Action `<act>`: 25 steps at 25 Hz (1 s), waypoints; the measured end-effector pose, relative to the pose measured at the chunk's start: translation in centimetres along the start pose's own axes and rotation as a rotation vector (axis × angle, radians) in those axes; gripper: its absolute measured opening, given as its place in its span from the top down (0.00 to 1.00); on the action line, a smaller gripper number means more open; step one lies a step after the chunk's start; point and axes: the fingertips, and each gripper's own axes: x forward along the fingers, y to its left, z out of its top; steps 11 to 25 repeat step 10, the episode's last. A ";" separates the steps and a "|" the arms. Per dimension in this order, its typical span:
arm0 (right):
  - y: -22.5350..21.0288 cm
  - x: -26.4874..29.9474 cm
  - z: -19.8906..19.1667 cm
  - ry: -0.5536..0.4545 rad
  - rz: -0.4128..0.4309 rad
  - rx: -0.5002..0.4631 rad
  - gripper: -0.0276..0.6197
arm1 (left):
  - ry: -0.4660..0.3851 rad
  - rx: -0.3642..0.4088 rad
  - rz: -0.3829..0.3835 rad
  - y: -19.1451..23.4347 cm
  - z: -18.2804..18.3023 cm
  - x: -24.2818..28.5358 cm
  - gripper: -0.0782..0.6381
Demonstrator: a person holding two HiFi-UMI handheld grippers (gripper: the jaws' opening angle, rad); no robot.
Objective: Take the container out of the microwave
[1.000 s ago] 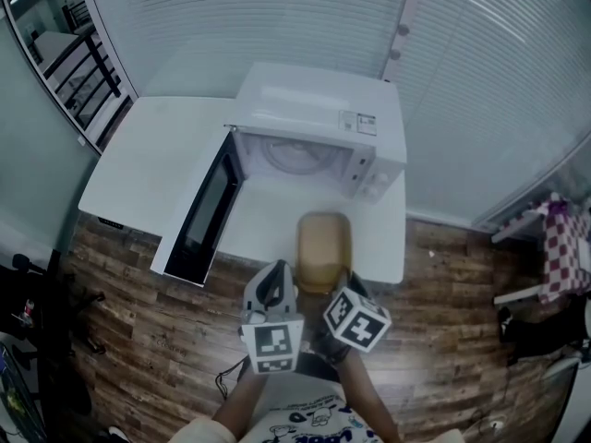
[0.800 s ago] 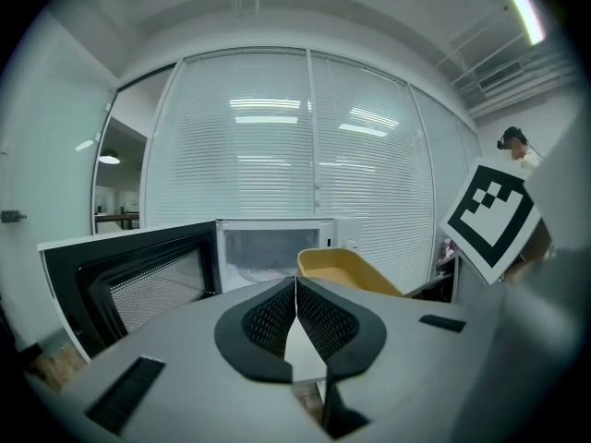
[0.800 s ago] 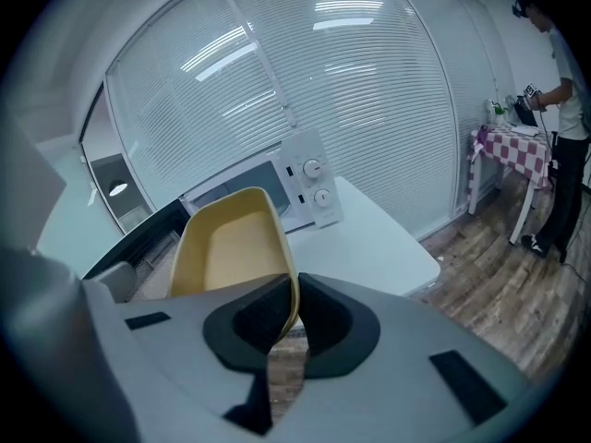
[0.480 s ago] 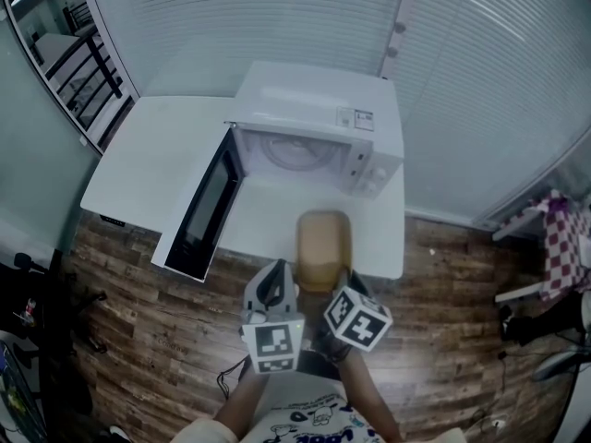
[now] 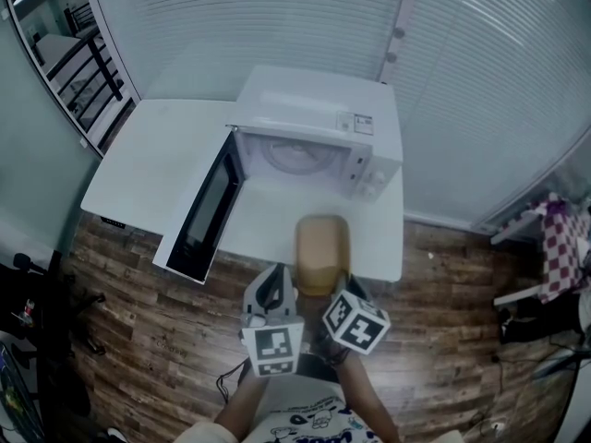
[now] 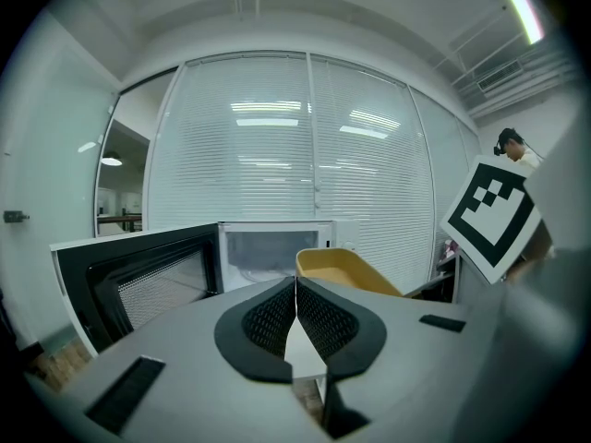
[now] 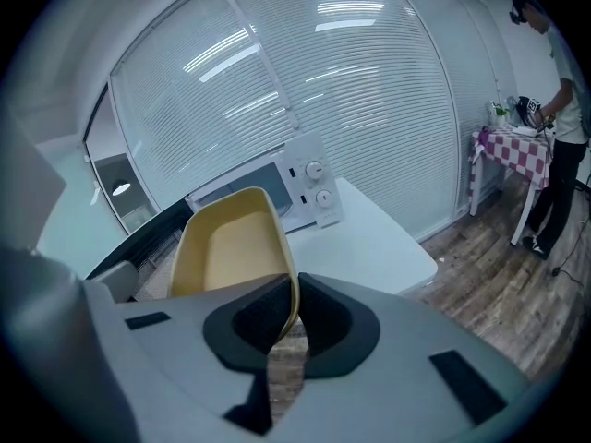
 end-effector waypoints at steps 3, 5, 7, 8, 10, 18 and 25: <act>0.1 0.0 0.0 -0.002 -0.001 0.001 0.90 | 0.000 -0.003 -0.002 0.0 -0.1 0.0 0.83; 0.2 -0.1 0.0 -0.002 -0.001 0.000 0.90 | 0.001 -0.005 -0.003 0.1 -0.1 0.0 0.83; 0.2 -0.1 0.0 -0.003 -0.002 0.000 0.90 | 0.001 -0.005 -0.002 0.1 -0.1 0.0 0.83; 0.1 -0.1 0.0 -0.003 -0.003 0.001 0.90 | 0.000 -0.005 -0.001 0.1 0.0 0.0 0.83; 0.1 -0.1 0.1 -0.004 -0.005 0.003 0.90 | -0.002 -0.005 -0.001 0.2 0.0 0.0 0.83; 0.1 -0.1 0.1 -0.004 -0.005 0.003 0.90 | -0.002 -0.005 -0.001 0.2 0.0 0.0 0.83; 0.1 -0.1 0.1 -0.004 -0.005 0.003 0.90 | -0.002 -0.005 -0.001 0.2 0.0 0.0 0.83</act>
